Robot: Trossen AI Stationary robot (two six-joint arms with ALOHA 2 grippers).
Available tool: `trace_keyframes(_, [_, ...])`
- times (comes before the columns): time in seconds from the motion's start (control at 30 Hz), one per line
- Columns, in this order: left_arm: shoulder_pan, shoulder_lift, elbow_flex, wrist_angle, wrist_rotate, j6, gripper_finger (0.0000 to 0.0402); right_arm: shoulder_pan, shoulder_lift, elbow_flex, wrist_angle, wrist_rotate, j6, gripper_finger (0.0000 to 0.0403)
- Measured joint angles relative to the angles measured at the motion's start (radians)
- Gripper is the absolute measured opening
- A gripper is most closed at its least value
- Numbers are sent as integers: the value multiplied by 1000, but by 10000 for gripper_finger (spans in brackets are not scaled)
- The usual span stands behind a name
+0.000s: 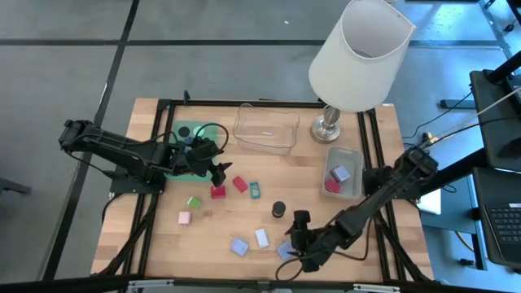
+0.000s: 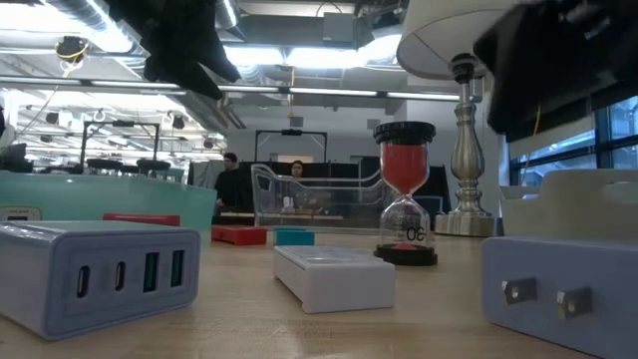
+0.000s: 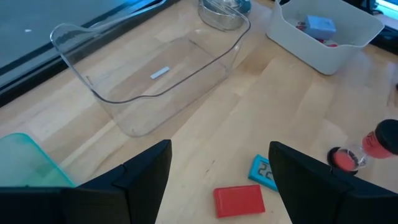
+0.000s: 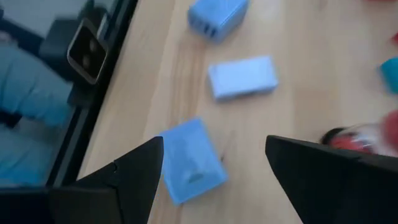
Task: Pick & Place Office items
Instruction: Put the right blue charger adapter into the gray bin
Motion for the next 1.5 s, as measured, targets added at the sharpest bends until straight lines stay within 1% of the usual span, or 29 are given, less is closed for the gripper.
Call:
trace_keyframes(0.17, [0, 0, 0, 0, 15, -1, 266, -19, 48, 0, 7, -105, -8, 288])
trace_keyframes(0.23, [0, 0, 0, 0, 16, -2, 266, -27, 65, 0, 41, -137, -25, 288])
trace_keyframes(0.4, [0, 0, 0, 2, 16, -3, 266, -35, 114, 0, 119, -178, -102, 288])
trace_keyframes(0.6, [0, 0, 0, 4, 16, -3, 266, -41, 167, 0, 121, -169, -156, 288])
trace_keyframes(0.9, [0, 0, 0, 4, 16, -3, 266, -41, 201, 2, 131, -172, -133, 287])
trace_keyframes(1.03, [0, 0, 0, 4, 17, -8, 266, -41, 202, 2, 140, -170, -130, 272])
trace_keyframes(1.13, [0, 0, 0, 4, 17, -8, 266, -41, 203, 2, 143, -168, -130, 251])
trace_keyframes(1.3, [0, 0, 0, 4, 17, -9, 266, -44, 203, 2, 145, -126, -118, 214])
trace_keyframes(1.43, [0, 0, 0, 4, 17, -9, 266, -67, 199, 2, 119, -113, -66, 214])
trace_keyframes(1.5, [0, 0, 0, 4, 17, -9, 266, -81, 194, 2, 93, -117, -46, 220])
